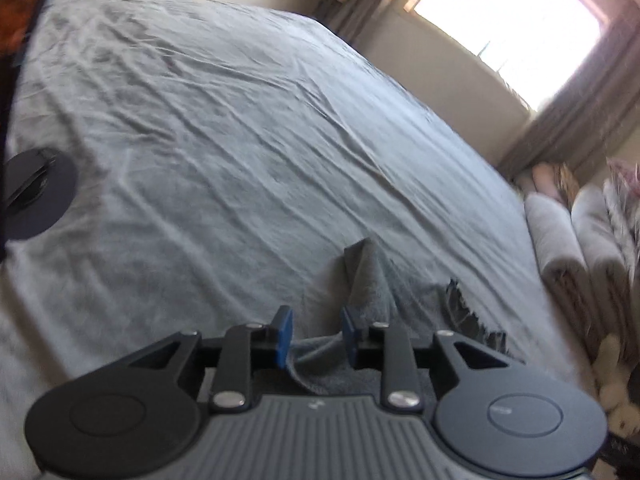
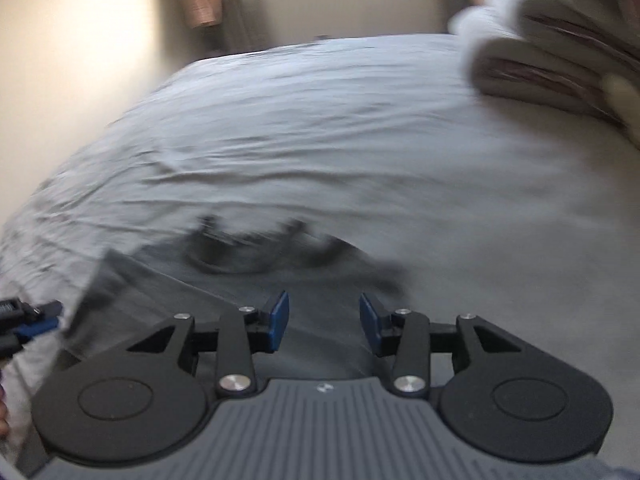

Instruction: Fold clothes

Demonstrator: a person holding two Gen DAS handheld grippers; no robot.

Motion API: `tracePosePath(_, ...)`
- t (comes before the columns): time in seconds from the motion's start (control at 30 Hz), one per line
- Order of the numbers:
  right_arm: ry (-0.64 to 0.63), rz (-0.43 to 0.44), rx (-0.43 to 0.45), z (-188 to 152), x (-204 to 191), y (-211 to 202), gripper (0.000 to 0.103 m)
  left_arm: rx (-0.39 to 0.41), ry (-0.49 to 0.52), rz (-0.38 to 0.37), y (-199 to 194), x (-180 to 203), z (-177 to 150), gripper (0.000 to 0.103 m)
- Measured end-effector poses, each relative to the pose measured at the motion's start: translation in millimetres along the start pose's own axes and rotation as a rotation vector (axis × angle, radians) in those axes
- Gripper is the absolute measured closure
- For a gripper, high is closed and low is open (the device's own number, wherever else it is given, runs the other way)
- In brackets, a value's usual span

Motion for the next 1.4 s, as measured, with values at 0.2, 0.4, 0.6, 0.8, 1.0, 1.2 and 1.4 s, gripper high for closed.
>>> tracePosePath(0.2,0.099,0.048,0.022,-32.3,10.1,-9.6,0.059,-0.042,0.096,0.002,18.9,9.5,3.4,0.086)
tracePosePath(0.4,0.036,0.023,0.045,-44.9,-0.2,-4.8,0.079,-0.053,0.092,-0.041,31.2,8.9,9.2,0.088)
tracePosePath(0.6,-0.004,0.011,0.132,-40.7,-5.3,-24.5,0.098,-0.057,0.037,-0.111,39.1,-4.4,27.5,0.089)
tracePosePath(0.8,0.014,-0.048,0.088,-37.5,14.7,-33.2,0.098,-0.098,0.061,-0.177,53.0,2.2,29.8,0.087)
tracePosePath(1.0,-0.013,-0.080,0.017,-55.5,17.9,-14.8,0.098,-0.133,0.117,-0.211,81.5,18.8,27.2,0.078)
tracePosePath(1.2,-0.023,-0.076,0.037,-56.5,19.8,-15.5,0.098,-0.017,0.248,-0.184,81.8,34.6,33.3,0.101)
tracePosePath(1.4,-0.017,-0.075,0.040,-56.2,25.2,-12.1,0.098,-0.008,0.303,-0.123,89.8,30.5,25.8,0.099)
Point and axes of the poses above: each gripper's, at about its wrist camera, not at the fingertips, and y roughly the way its jaws point, x to its right, z to its top, the point moved 8 cm from there along y, roughly the way its jaws point, and after that the axes turned 5 degrees about y, right-handed, at the moved point
